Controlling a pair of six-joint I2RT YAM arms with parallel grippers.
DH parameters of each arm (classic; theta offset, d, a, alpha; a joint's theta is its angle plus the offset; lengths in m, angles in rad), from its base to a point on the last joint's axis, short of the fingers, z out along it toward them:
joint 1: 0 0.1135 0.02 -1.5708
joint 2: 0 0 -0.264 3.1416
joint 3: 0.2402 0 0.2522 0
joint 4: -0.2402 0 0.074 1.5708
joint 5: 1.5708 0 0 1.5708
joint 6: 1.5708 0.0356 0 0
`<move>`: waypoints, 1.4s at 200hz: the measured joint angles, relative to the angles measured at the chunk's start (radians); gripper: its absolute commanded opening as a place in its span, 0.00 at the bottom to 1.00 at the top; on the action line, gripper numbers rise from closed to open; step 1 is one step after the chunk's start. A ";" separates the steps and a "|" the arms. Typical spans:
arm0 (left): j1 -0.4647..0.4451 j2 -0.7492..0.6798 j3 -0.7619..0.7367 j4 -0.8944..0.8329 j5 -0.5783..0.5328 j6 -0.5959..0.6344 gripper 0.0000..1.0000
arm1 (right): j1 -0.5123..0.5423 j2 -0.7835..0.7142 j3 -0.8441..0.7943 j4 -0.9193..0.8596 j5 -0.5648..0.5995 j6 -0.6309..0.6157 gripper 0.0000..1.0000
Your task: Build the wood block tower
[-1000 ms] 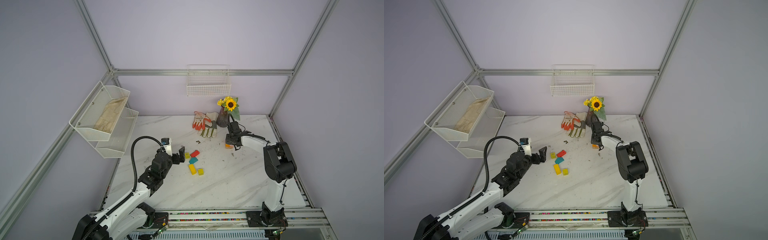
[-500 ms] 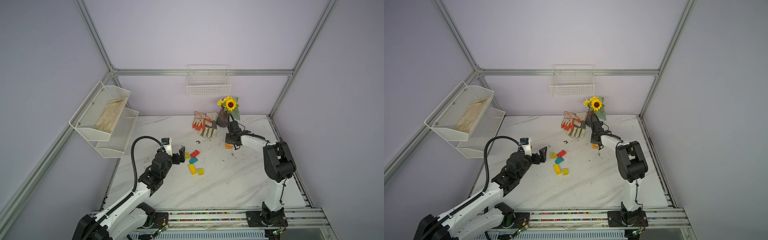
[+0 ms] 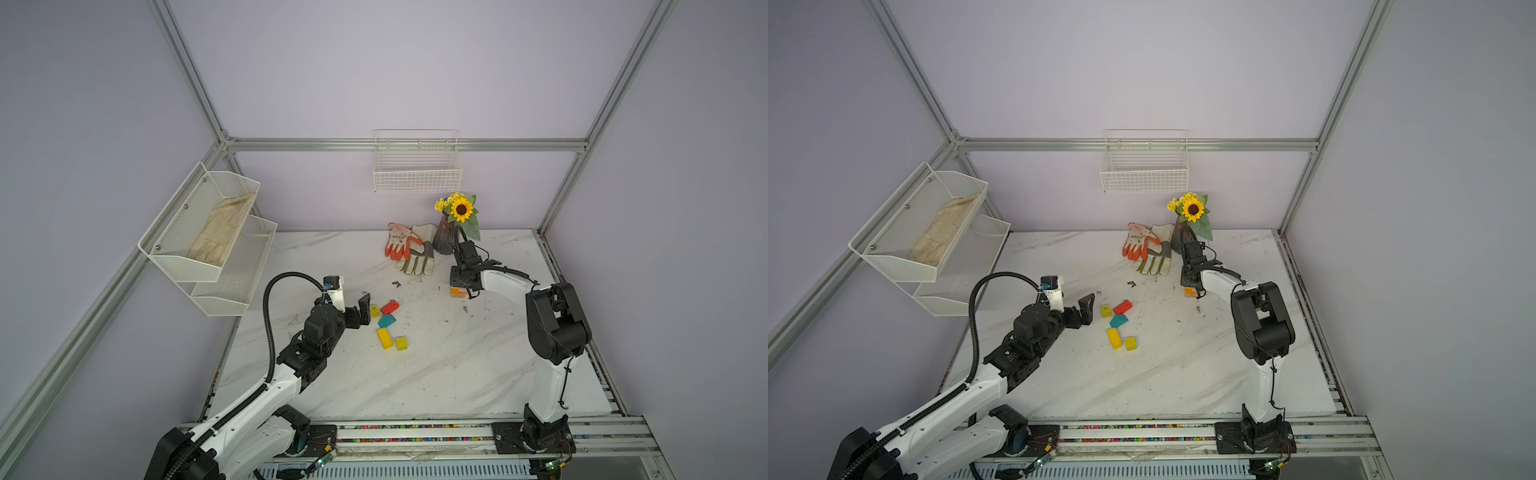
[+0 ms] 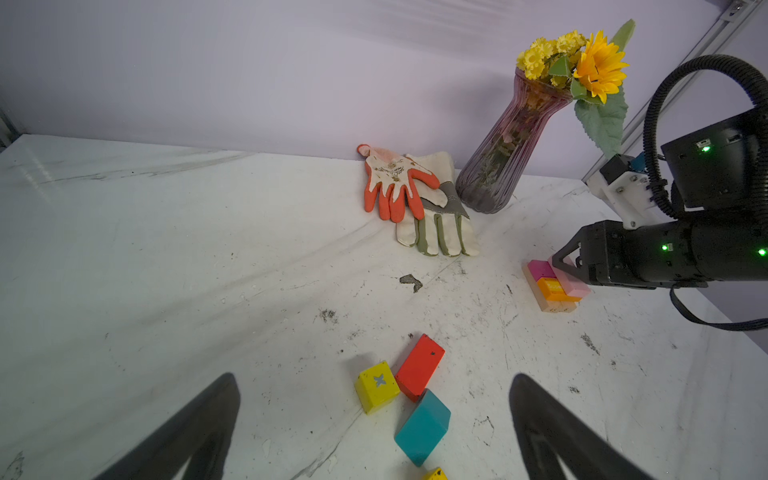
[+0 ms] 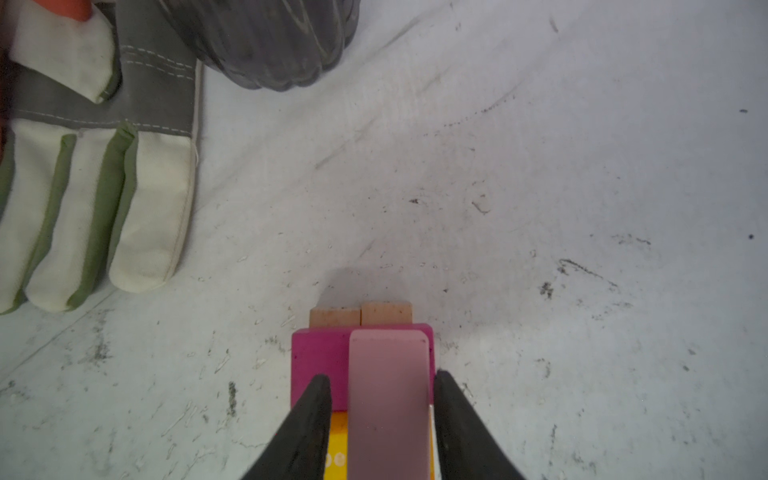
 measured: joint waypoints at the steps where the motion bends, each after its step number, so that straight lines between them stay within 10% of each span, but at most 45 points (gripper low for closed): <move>1: 0.000 0.000 0.000 0.000 0.000 0.000 1.00 | 0.000 0.000 0.000 0.000 0.000 0.000 0.44; 280: 0.000 0.006 0.000 -0.001 0.003 0.000 1.00 | 0.013 0.010 0.000 -0.026 0.023 0.001 0.35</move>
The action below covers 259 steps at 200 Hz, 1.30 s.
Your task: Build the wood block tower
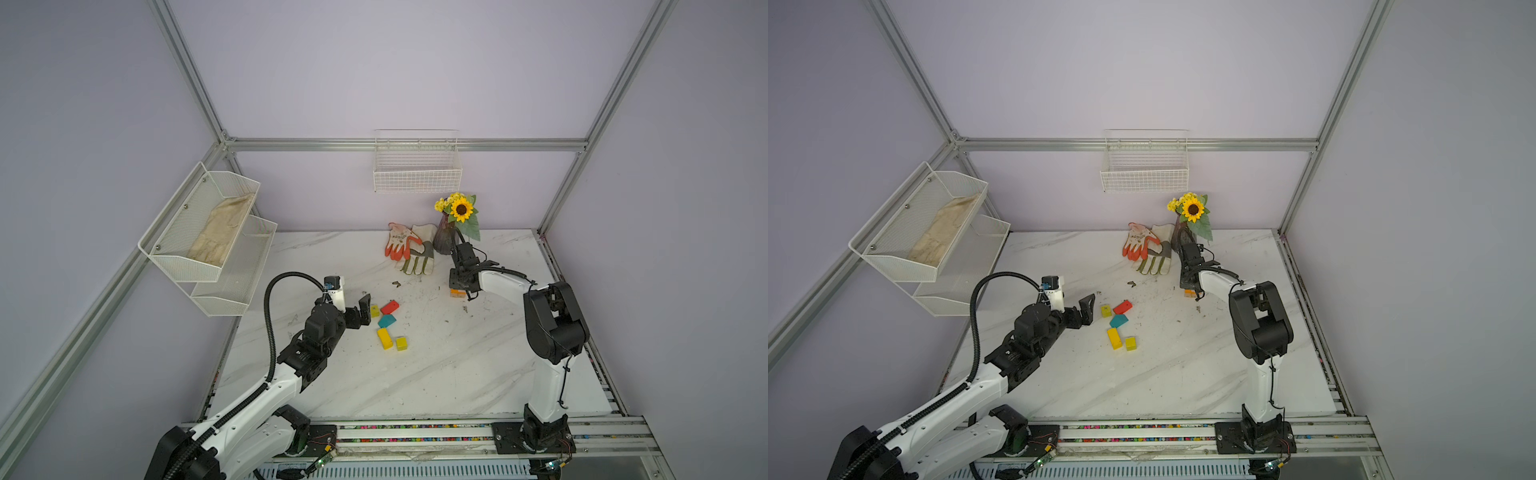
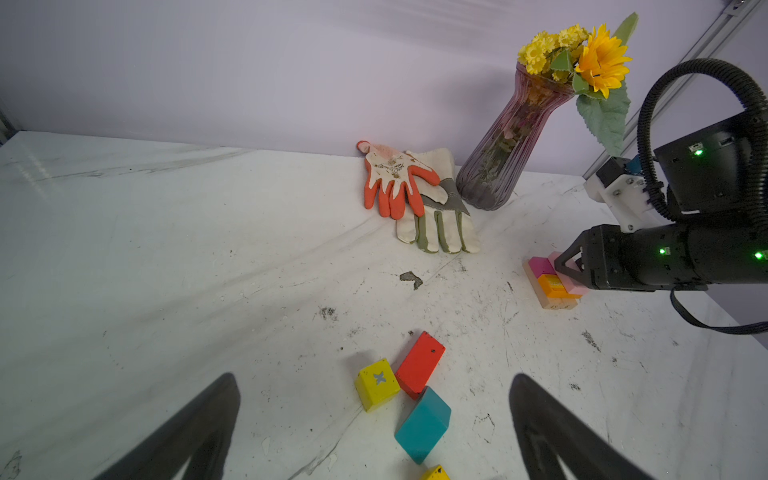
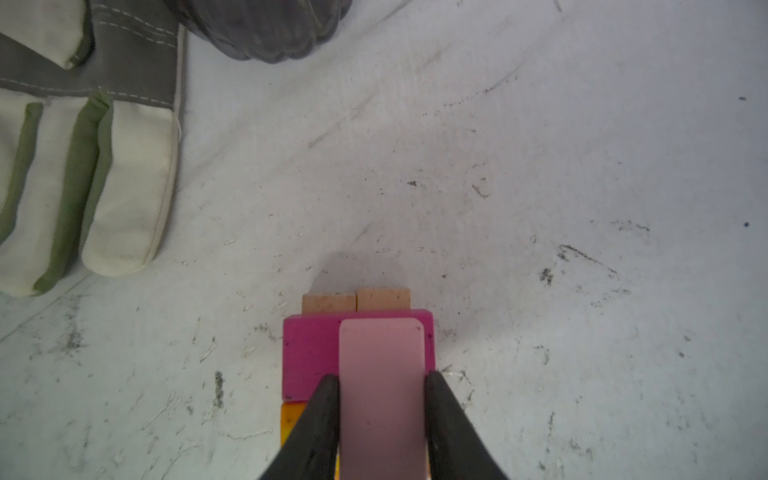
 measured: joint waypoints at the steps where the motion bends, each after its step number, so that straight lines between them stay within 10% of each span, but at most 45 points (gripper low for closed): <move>1: 0.000 0.000 0.000 0.000 0.000 0.000 1.00 | 0.000 0.000 0.000 0.000 0.000 0.000 0.35; 167: 0.000 -0.003 0.000 0.016 -0.059 -0.015 1.00 | 0.103 -0.205 0.079 -0.066 0.004 0.052 0.61; 220: 0.000 -0.002 0.000 0.004 -0.178 -0.149 1.00 | 0.204 -0.495 -0.265 0.288 -0.161 0.179 0.62; 259: 0.000 0.089 0.004 0.063 -0.044 -0.043 1.00 | 0.217 -0.448 -0.430 0.452 -0.190 0.184 0.64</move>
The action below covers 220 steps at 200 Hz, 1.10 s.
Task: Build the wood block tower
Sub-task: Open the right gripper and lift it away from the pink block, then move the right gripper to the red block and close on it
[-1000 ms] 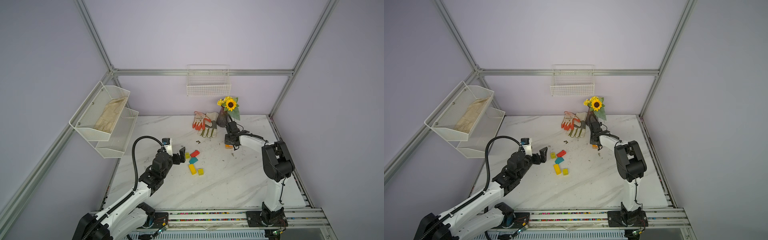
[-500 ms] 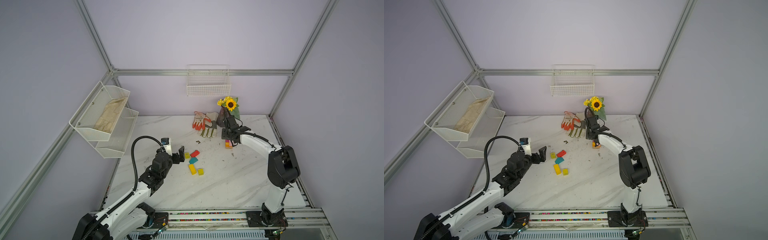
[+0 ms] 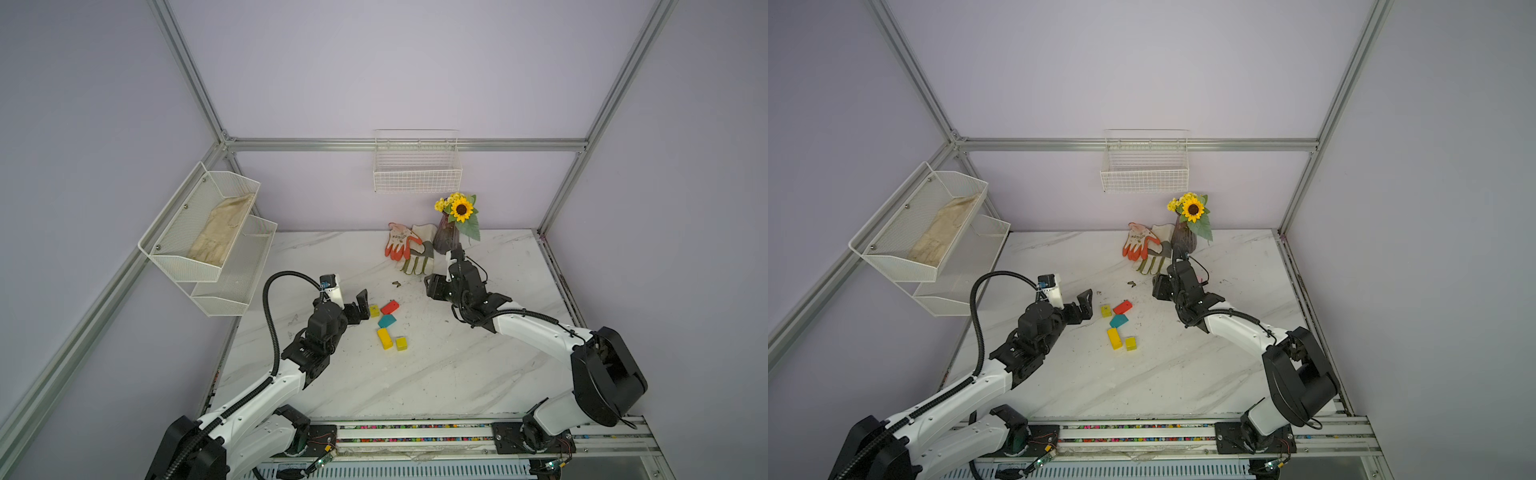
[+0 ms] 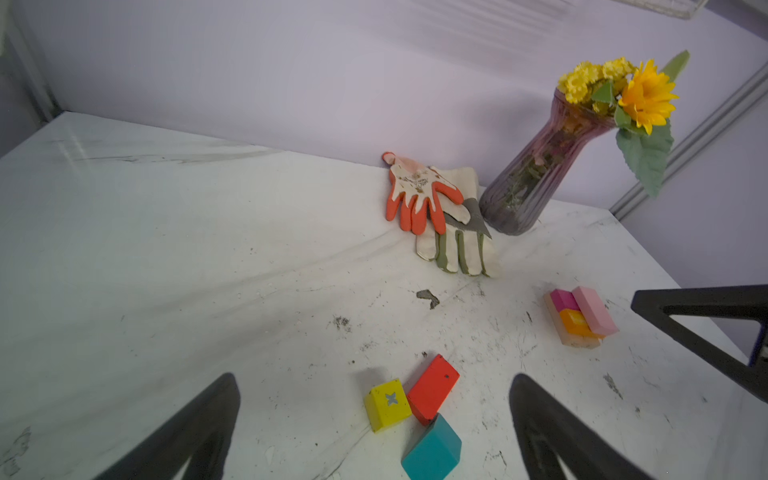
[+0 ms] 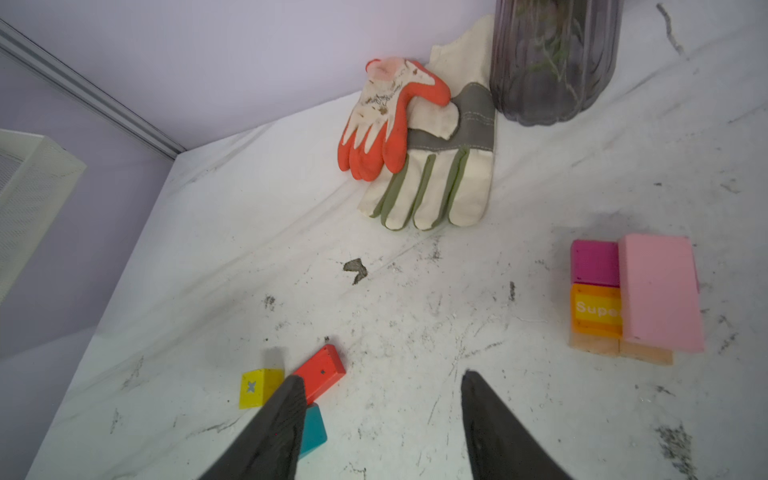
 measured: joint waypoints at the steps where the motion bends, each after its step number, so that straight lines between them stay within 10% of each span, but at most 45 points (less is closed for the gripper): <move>1: 0.000 0.004 0.000 0.000 0.004 0.001 0.99 | 0.000 0.000 -0.004 0.003 0.003 0.000 0.64; 109: -0.014 0.527 0.393 -0.315 0.264 0.048 0.87 | -0.168 -0.298 -0.110 0.161 0.158 -0.133 0.65; 176: -0.126 0.507 0.451 -0.453 0.103 0.034 0.94 | -0.166 -0.229 -0.112 0.254 0.058 -0.178 0.70; 220: -0.023 0.244 0.354 -0.390 -0.050 -0.048 1.00 | -0.034 0.035 0.008 0.266 -0.037 -0.243 0.69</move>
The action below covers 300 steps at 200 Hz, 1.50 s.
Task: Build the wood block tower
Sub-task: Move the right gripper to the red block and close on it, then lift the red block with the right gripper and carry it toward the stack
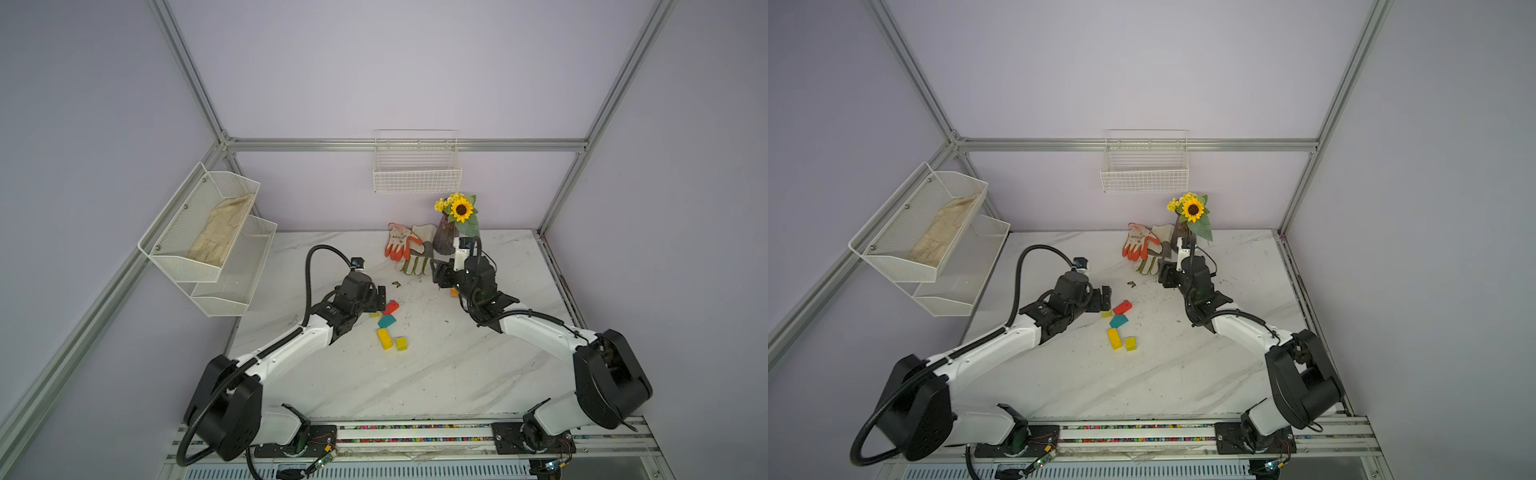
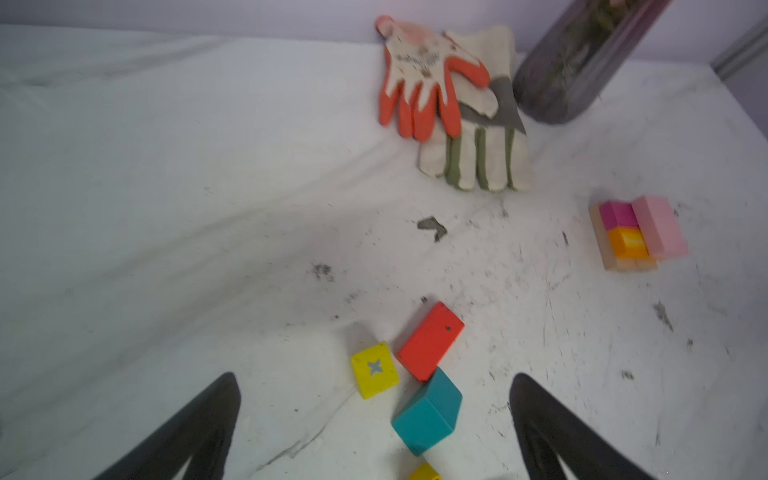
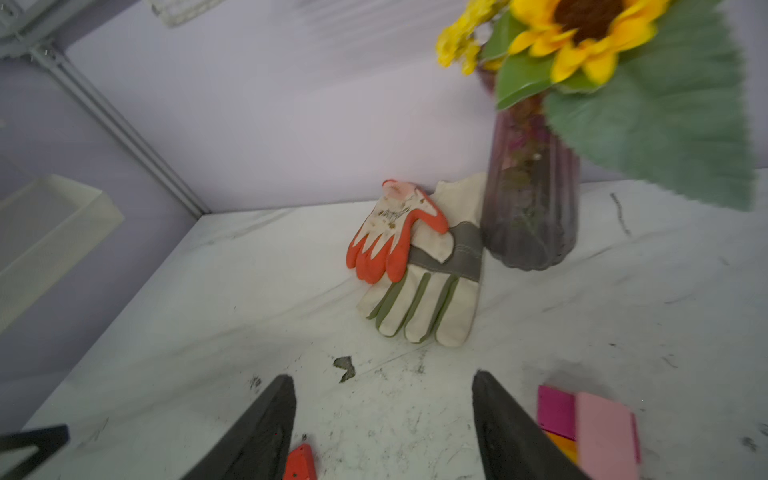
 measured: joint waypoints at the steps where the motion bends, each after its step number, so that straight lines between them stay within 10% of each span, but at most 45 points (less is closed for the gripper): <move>1: 0.002 -0.006 -0.003 0.003 -0.004 -0.001 1.00 | 0.002 0.004 0.003 -0.001 0.001 -0.001 0.69; 53: 0.021 -0.297 -0.181 0.140 -0.161 -0.032 1.00 | 0.063 0.252 0.165 -0.084 -0.053 -0.051 0.66; 300: 0.021 -0.285 -0.188 0.151 -0.150 -0.033 1.00 | 0.280 0.585 0.457 -0.424 0.149 -0.105 0.71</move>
